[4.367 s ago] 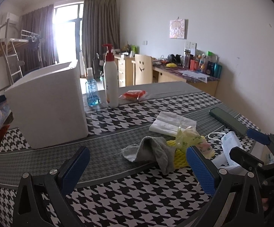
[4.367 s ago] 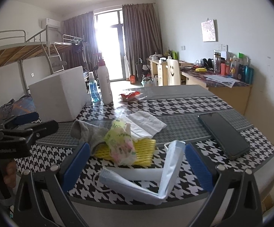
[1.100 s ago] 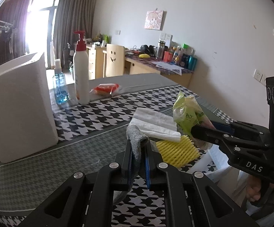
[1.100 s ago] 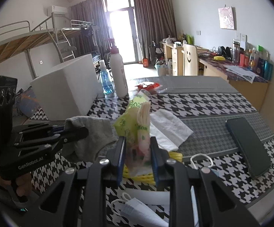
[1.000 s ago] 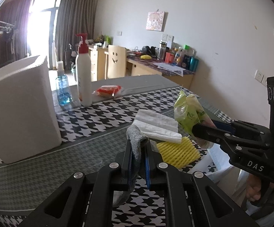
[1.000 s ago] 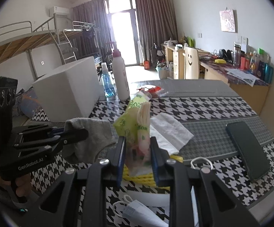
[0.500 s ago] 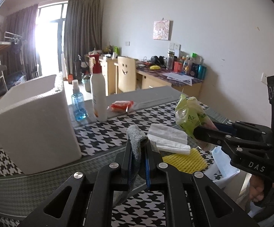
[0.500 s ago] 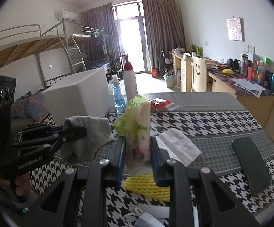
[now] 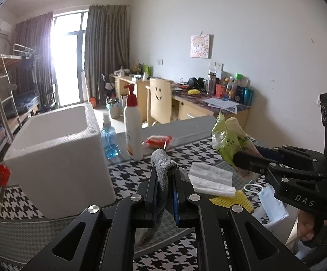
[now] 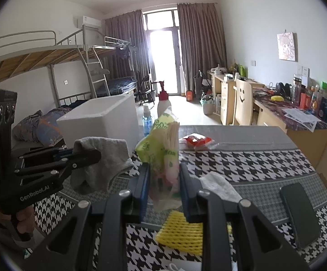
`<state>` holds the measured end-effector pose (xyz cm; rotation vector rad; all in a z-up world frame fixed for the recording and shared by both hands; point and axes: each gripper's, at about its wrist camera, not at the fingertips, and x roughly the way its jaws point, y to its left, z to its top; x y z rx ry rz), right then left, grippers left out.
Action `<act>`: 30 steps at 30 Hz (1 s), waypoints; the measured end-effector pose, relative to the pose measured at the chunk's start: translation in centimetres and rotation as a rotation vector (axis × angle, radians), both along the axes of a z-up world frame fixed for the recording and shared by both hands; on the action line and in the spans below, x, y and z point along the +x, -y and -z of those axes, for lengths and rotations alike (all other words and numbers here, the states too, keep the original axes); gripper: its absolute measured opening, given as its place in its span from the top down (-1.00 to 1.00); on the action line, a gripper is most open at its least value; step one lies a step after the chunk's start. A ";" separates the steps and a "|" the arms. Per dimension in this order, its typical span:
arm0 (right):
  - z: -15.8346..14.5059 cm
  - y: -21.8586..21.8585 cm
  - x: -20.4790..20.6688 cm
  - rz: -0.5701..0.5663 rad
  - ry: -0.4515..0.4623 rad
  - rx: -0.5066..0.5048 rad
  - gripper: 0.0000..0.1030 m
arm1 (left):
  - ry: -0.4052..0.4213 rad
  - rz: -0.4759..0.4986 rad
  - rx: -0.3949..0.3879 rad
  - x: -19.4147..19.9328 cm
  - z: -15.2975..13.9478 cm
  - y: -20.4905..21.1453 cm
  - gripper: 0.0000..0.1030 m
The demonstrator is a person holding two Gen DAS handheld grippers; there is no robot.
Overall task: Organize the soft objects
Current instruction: 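Lift and carry the sock and bag toward the white foam box with both tools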
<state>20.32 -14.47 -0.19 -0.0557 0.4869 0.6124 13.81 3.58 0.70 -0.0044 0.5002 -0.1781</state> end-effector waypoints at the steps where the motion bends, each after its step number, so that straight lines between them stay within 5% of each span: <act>1: -0.1 -0.1 0.0 -0.002 0.004 -0.002 0.44 | -0.001 -0.001 -0.001 0.1 -0.2 -0.2 0.78; 30: -4.4 -3.7 1.8 -0.061 0.074 0.011 0.43 | 0.073 -0.102 0.012 2.0 -4.4 -3.7 0.78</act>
